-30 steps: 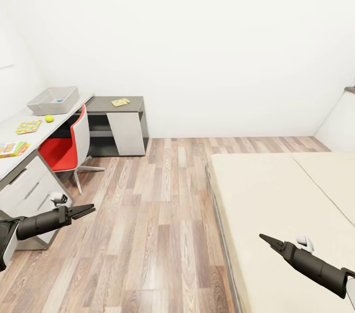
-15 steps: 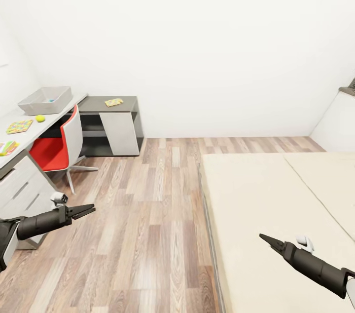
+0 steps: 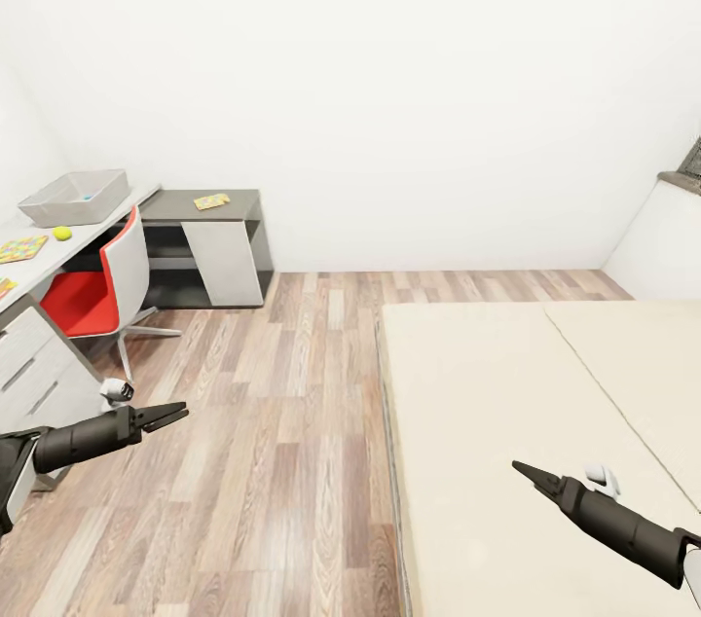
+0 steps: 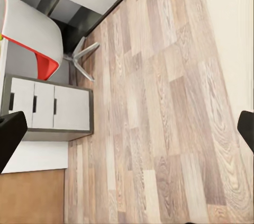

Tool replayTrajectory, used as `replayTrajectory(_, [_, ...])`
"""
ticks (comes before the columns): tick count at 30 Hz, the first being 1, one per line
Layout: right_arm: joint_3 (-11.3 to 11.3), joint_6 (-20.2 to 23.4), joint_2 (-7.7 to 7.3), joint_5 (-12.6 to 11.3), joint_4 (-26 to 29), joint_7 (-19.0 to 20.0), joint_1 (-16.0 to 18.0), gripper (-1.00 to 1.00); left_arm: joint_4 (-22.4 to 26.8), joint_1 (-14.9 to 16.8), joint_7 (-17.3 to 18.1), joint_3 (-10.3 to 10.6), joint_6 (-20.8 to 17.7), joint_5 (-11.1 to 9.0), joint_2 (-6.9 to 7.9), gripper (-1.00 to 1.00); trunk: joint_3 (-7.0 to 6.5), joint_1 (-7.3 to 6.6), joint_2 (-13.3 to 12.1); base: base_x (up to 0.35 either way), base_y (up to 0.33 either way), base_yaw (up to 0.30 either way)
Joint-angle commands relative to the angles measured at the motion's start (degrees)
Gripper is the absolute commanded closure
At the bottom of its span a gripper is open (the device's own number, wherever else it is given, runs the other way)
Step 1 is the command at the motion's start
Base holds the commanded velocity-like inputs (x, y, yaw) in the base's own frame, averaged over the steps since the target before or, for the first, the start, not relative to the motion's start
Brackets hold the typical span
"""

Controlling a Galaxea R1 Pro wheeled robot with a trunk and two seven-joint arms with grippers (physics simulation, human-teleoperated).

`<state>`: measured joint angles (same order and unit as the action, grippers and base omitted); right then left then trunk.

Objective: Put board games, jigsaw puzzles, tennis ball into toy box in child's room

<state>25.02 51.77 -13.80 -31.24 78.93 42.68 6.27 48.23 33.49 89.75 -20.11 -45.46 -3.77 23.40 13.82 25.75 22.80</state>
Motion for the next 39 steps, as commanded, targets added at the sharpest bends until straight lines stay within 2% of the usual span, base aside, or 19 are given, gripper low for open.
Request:
replayTrajectory(1, [0.1,0.3,0.0,0.0,0.0,0.2,0.1,-1.0,0.0,0.0,0.3,0.0,-0.6,0.1,0.0,-1.0,0.11,0.03,0.1,0.0,-0.242,0.0])
replayTrajectory(10, [0.1,0.6,0.0,0.0,0.3,0.2,0.1,-1.0,0.0,0.0,0.3,0.0,-0.6,0.1,-0.15,-1.0,0.21,0.03,0.1,0.0,-0.242,0.0])
replayTrajectory(23, [0.1,0.6,0.0,0.0,0.3,0.2,0.1,-1.0,0.0,0.0,0.3,0.0,-0.6,0.2,-0.28,-1.0,1.04,0.03,0.1,0.0,-0.242,0.0])
replayTrajectory(39, [0.1,0.6,0.0,0.0,0.3,0.2,0.1,-1.0,0.0,0.0,0.3,0.0,-0.6,0.2,-0.29,-1.0,1.12,0.03,0.1,0.0,-0.242,0.0])
